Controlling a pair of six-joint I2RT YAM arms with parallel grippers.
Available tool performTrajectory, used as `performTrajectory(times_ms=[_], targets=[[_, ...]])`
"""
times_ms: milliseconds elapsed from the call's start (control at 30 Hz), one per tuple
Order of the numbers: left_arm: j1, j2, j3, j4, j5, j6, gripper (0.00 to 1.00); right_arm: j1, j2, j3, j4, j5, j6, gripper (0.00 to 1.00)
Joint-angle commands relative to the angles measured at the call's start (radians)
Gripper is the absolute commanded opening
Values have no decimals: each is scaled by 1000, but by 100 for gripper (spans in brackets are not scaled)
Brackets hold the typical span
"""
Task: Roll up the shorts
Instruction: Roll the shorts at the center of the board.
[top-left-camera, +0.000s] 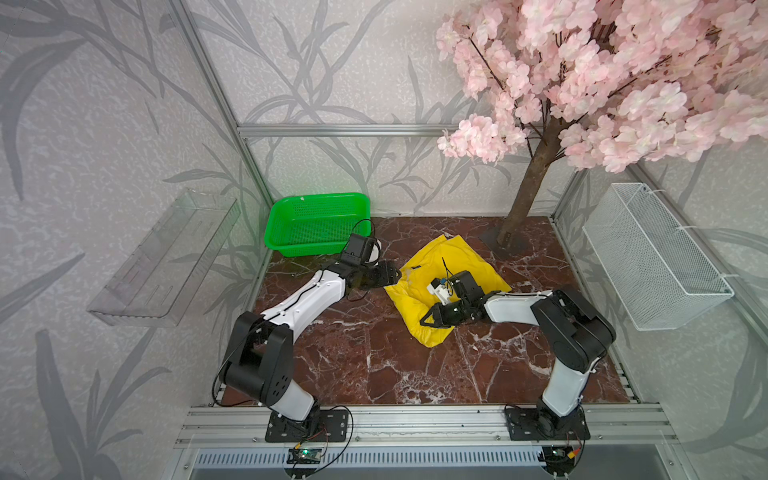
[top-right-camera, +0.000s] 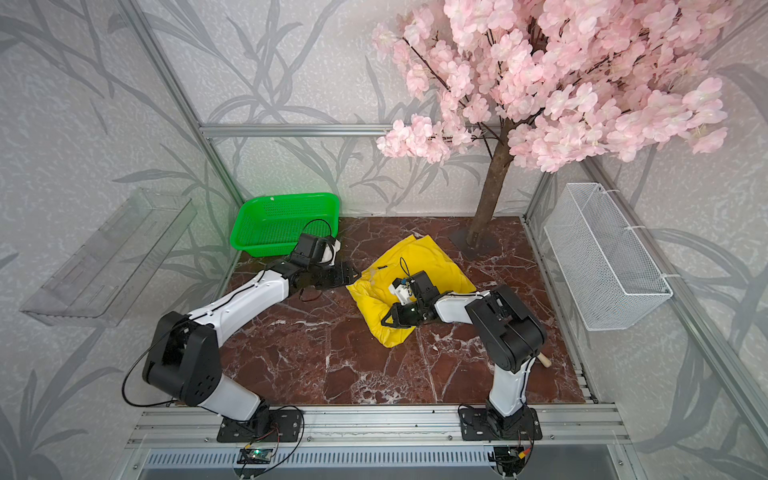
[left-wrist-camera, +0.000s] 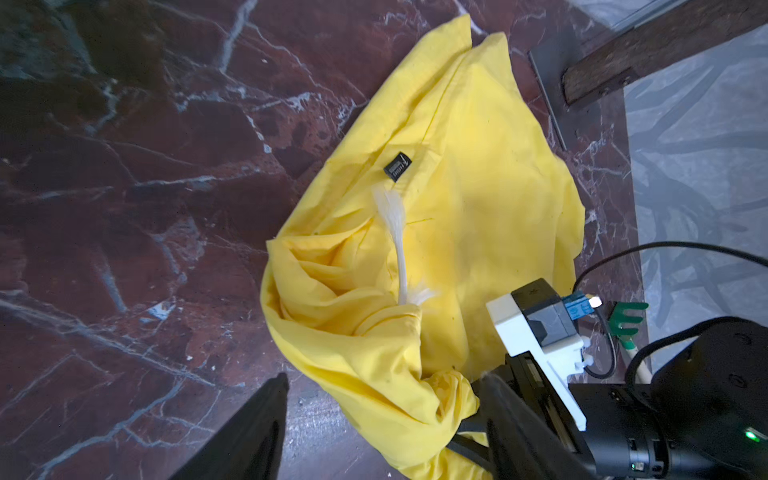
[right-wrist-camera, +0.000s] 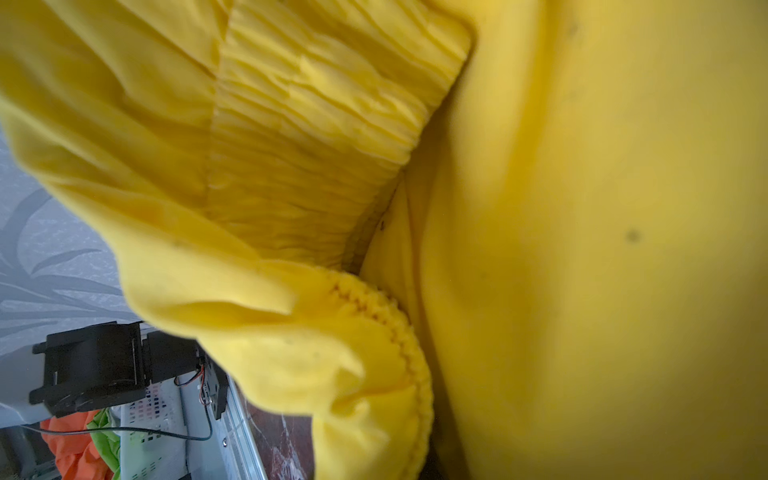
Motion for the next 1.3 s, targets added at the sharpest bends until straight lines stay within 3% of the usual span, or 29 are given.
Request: performTrajectory(times_ms=[0, 200, 367, 567, 900, 1033, 1133, 1167, 1267], targets=[[-1, 18, -58, 39, 24, 13, 74, -11, 71, -42, -81, 62, 33, 0], [-15, -52, -315, 332, 94, -114, 78, -14, 75, -44, -70, 59, 39, 0], [-25, -46, -391, 508, 48, -165, 80, -14, 85, -44, -73, 54, 31, 0], [-28, -74, -490, 803, 108, -206, 81, -15, 83, -43, -81, 68, 25, 0], [-31, 117, -435, 847, 79, -208, 81, -15, 101, -41, -77, 62, 24, 0], [-31, 198, -395, 849, 66, -224, 76, -16, 100, -39, -85, 60, 17, 0], [-31, 255, -387, 930, 115, -286, 65, -18, 109, -38, -85, 50, 16, 0], [-31, 272, -384, 949, 124, -303, 56, -18, 114, -38, -87, 49, 16, 0], [-29, 293, -355, 902, 115, -304, 12, -18, 106, -49, -90, 49, 16, 0]])
